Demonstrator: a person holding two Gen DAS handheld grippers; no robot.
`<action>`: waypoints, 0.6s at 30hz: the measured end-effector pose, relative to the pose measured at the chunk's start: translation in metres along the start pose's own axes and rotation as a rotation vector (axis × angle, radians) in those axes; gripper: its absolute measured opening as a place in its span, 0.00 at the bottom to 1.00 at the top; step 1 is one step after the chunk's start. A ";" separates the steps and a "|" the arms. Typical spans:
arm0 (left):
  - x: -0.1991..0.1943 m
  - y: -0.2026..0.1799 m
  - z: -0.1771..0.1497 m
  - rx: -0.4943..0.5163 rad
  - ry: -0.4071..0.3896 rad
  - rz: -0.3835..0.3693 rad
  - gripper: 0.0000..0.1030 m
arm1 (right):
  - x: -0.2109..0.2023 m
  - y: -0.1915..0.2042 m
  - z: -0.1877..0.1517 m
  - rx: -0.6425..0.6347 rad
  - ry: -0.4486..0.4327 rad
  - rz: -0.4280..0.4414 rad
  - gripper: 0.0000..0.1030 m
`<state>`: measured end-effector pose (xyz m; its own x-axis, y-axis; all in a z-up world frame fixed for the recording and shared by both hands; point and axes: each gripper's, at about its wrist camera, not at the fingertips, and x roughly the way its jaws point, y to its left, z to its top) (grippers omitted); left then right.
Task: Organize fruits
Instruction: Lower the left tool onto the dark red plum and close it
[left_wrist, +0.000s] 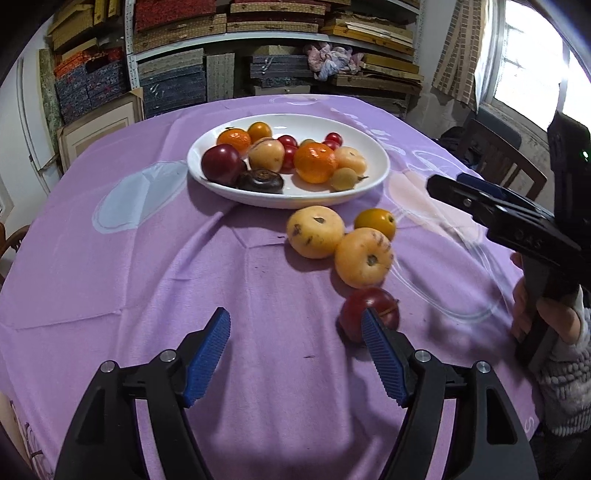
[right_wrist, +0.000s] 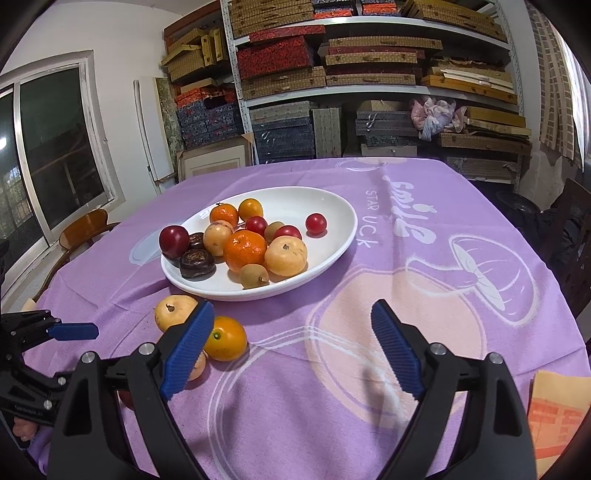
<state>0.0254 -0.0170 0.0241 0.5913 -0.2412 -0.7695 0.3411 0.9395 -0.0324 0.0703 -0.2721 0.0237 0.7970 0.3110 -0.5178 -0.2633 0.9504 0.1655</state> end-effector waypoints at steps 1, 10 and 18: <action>0.001 -0.007 0.000 0.016 0.000 -0.007 0.72 | 0.000 0.000 0.000 0.001 -0.002 0.000 0.83; 0.030 -0.035 0.000 0.034 0.054 -0.080 0.71 | -0.003 -0.005 0.001 0.021 -0.010 0.001 0.84; 0.037 -0.019 0.005 -0.031 0.068 -0.100 0.48 | -0.003 -0.007 0.001 0.029 -0.007 0.009 0.84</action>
<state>0.0440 -0.0452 -0.0004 0.5041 -0.3184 -0.8028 0.3724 0.9189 -0.1306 0.0704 -0.2798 0.0253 0.7984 0.3196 -0.5103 -0.2549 0.9472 0.1945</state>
